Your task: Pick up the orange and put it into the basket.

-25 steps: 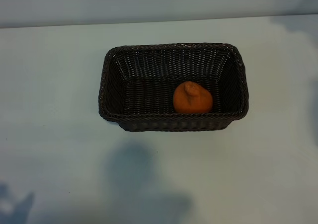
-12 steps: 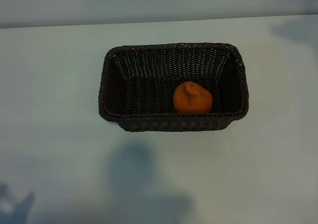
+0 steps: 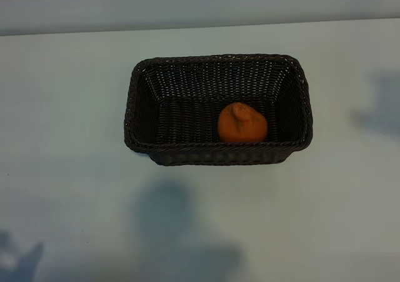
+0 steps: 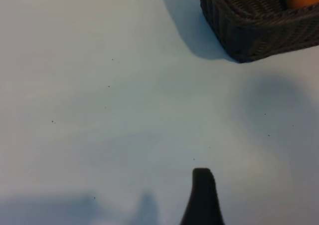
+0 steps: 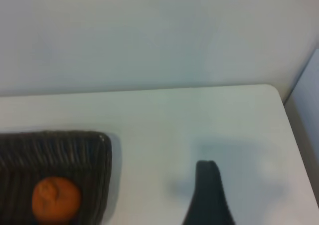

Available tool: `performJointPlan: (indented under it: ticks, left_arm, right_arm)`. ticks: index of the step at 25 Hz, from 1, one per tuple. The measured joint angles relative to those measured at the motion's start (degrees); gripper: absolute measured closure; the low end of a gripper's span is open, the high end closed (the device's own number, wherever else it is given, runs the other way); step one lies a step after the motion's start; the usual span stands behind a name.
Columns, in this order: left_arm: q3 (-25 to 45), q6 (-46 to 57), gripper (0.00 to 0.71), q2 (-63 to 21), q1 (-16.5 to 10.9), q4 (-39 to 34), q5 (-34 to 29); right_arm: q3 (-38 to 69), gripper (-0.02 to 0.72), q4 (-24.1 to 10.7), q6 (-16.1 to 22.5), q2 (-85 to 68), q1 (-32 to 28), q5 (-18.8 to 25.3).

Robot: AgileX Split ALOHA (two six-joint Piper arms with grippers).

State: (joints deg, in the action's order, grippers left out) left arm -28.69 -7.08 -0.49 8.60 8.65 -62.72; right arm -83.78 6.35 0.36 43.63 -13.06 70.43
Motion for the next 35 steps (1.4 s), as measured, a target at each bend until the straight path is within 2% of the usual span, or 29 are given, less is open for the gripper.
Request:
performJointPlan:
  ticks: [8, 13, 19, 24, 35]
  left_arm:
    - [0.00, 0.00, 0.147, 0.00, 0.00, 0.00, 0.00]
    - [0.00, 0.00, 0.147, 0.00, 0.00, 0.00, 0.00]
    - [0.00, 0.00, 0.147, 0.00, 0.00, 0.00, 0.00]
    - [0.00, 0.00, 0.147, 0.00, 0.00, 0.00, 0.00]
    - [0.00, 0.00, 0.147, 0.00, 0.00, 0.00, 0.00]
  right_arm:
    - [16.92, 0.203, -0.43, 0.00, -14.93, 0.43, -4.93]
    - [26.10, 0.203, -2.18, 0.00, -21.22, 5.32, -6.96]
    - [33.55, 0.203, -5.56, -0.02, -30.85, 8.01, -7.98]
    - [38.94, 0.203, -5.84, -0.02, -38.48, 9.23, -9.97]
    - [51.07, 0.203, -6.35, -0.36, -44.08, 10.30, -8.59]
